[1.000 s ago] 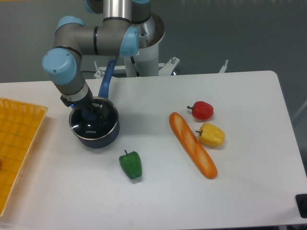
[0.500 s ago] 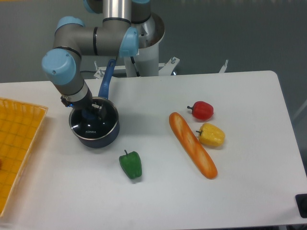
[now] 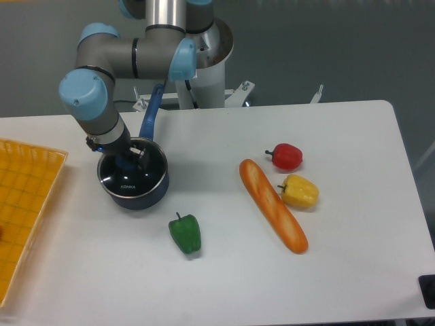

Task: Open the lid
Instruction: 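Close the gripper on the blue knob of the glass lid, then lift the glass lid off the pot and move it aside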

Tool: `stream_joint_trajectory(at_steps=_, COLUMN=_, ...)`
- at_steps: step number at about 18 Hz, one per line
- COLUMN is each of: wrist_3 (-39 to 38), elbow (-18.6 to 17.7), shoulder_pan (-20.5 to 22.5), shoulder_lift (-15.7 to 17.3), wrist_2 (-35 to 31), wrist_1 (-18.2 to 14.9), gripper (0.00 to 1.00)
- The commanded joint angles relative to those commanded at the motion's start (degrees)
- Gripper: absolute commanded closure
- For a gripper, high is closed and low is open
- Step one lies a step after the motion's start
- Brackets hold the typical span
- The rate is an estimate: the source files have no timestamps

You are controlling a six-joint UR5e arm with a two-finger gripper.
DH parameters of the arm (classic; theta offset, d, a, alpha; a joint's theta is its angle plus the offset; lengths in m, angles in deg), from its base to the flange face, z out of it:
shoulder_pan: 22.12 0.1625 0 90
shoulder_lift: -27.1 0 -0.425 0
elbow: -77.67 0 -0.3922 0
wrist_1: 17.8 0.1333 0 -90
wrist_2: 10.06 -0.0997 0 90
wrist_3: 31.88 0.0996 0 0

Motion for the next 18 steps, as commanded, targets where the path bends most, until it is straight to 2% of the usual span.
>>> stream_joint_trajectory(at_steps=7, wrist_3=0.17, elbow=2.19, shoulder_pan=0.53, shoulder_lift=0.0, wrist_2=0.09, wrist_1=-0.44, gripper=0.42)
stream_joint_trajectory(at_steps=9, wrist_3=2.79, elbow=4.29, shoulder_pan=0.7, shoulder_lift=-0.61, wrist_2=0.0, wrist_1=-0.7, gripper=0.42)
stream_joint_trajectory(at_steps=12, wrist_3=7.37, elbow=7.47, shoulder_pan=0.79, shoulder_lift=-1.84, wrist_2=-0.09, wrist_1=-4.3, gripper=0.42)
stream_joint_trajectory(at_steps=18, wrist_3=13.44, elbow=9.84, shoulder_pan=3.16, shoulder_lift=-2.63, wrist_2=0.0, wrist_1=-4.13, gripper=0.42)
